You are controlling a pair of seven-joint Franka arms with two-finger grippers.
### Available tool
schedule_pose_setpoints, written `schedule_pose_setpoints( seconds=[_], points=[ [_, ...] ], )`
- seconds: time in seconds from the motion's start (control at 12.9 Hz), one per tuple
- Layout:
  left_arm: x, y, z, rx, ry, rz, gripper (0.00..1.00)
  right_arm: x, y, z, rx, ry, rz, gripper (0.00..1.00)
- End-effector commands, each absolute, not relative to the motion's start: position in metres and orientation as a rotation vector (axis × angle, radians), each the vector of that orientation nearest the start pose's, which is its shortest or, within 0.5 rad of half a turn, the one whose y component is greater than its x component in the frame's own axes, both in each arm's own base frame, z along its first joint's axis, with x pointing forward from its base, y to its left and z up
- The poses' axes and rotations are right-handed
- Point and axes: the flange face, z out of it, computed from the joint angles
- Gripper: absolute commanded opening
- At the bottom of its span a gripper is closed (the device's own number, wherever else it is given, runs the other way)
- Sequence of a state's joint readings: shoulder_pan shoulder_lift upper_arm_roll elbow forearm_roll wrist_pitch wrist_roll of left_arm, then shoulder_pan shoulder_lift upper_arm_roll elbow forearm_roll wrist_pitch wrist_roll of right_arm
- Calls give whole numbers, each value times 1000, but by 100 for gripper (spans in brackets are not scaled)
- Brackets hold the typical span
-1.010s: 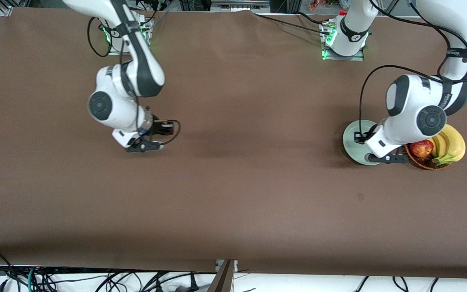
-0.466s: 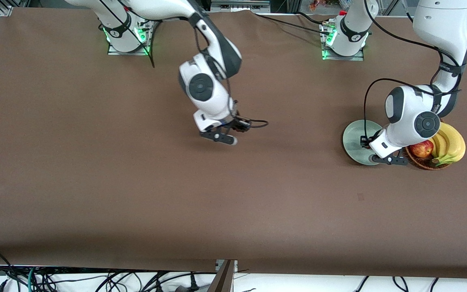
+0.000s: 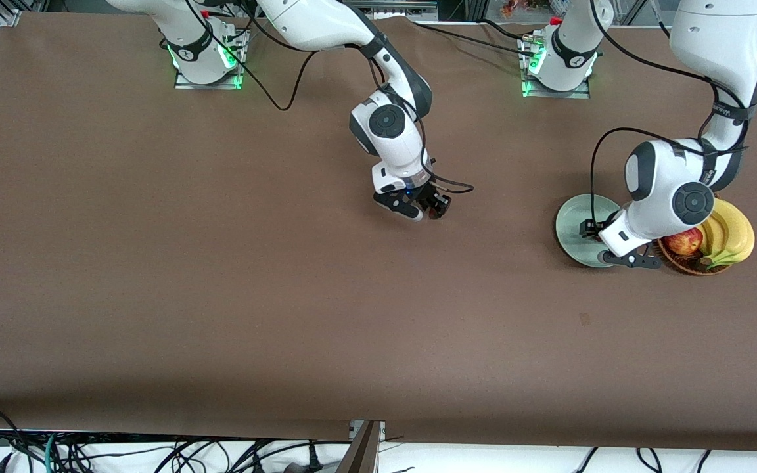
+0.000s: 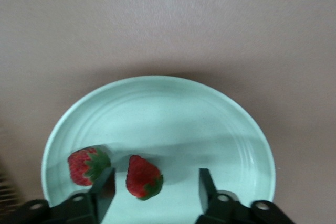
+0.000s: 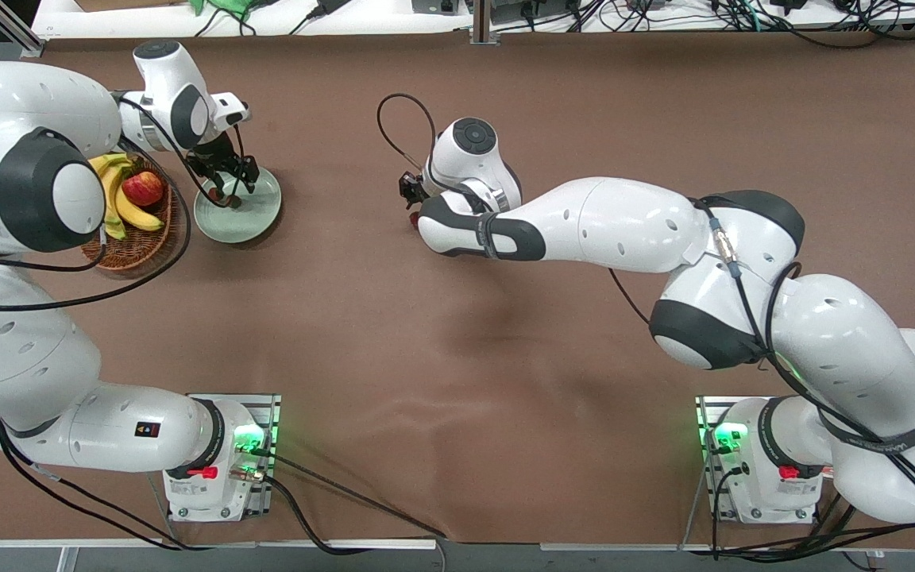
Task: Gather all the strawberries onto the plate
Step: 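Drop the left gripper's strawberry on the plate while the right gripper releases another, then grasp the last strawberry with the left gripper while the right arm withdraws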
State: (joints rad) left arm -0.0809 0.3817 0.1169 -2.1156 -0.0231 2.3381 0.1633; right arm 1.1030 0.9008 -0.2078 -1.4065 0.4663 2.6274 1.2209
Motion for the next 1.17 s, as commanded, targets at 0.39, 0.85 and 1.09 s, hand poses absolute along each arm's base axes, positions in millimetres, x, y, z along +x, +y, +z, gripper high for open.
schedule_pose_setpoints(
  seconds=[0.39,0.85,1.09],
  points=[
    [560,-43,300,-3200,-18,129,100,530,532,303,-2885,658,59,87],
    [530,-226,286,-3206,-258,105,100,582,417,400,-3017,537,92,100],
    [499,-304,259,-3152,-336,77,100,587,358,442,-3039,371,162,100]
  ],
)
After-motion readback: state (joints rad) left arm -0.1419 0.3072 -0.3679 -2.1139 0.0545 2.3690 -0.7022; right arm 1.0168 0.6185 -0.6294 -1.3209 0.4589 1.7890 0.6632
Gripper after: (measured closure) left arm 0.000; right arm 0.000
